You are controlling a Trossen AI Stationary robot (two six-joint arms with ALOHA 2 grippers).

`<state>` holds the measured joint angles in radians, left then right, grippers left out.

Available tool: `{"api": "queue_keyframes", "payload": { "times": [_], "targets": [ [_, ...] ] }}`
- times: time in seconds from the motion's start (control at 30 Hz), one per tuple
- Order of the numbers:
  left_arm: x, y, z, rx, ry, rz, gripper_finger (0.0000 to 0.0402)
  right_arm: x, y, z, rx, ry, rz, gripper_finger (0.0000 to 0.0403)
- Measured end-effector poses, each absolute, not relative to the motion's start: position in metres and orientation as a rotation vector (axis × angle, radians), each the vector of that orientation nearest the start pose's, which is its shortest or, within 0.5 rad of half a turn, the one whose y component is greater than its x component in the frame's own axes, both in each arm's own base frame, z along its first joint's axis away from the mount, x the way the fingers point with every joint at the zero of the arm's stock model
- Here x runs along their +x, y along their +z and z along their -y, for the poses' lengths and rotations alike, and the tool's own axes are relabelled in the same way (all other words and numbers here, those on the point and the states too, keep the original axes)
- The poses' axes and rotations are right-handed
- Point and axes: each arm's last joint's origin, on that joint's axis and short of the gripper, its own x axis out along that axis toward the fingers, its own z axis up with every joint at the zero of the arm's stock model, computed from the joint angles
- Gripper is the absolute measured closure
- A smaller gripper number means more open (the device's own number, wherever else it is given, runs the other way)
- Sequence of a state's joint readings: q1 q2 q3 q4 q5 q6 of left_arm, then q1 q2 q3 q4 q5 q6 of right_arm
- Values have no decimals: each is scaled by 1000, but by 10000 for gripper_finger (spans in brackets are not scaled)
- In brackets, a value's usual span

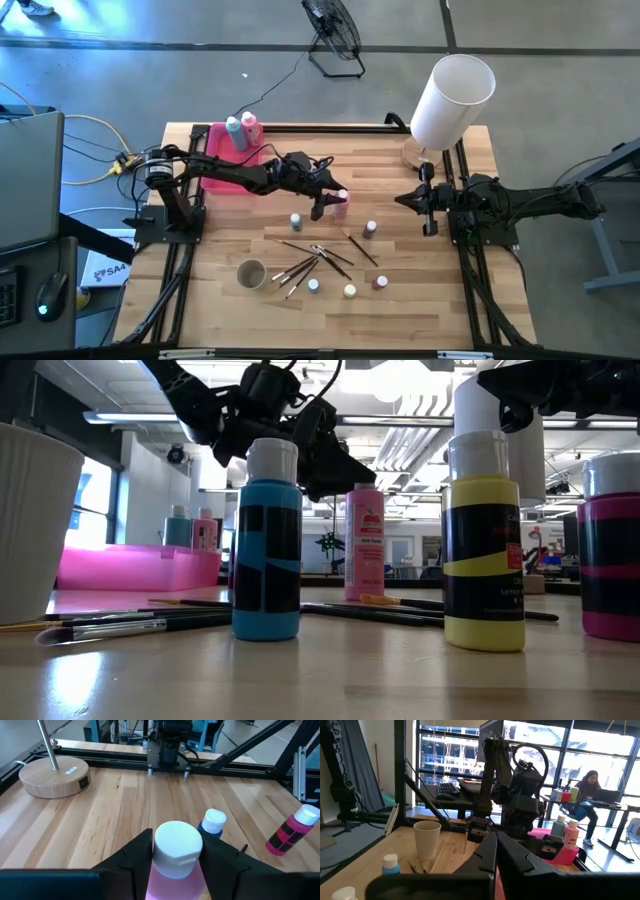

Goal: Pick & Place Paint Supplies
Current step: Put the big pink paint bottle into the pink bin

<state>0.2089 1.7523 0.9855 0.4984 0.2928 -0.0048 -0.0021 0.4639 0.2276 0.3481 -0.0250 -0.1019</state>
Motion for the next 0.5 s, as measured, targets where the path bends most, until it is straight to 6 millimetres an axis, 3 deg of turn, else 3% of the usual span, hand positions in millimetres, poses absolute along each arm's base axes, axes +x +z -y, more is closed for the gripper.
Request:
{"api": "queue_keyframes", "payload": {
  "times": [0.17, 0.5],
  "targets": [
    [371, 211, -70, -71, -82, -258, 282, 132, 233, 0, -103, 17, 113, 400],
    [371, 211, -70, -72, -87, -260, 260, 132, 233, 0, -103, 18, 113, 400]
  ]
}}
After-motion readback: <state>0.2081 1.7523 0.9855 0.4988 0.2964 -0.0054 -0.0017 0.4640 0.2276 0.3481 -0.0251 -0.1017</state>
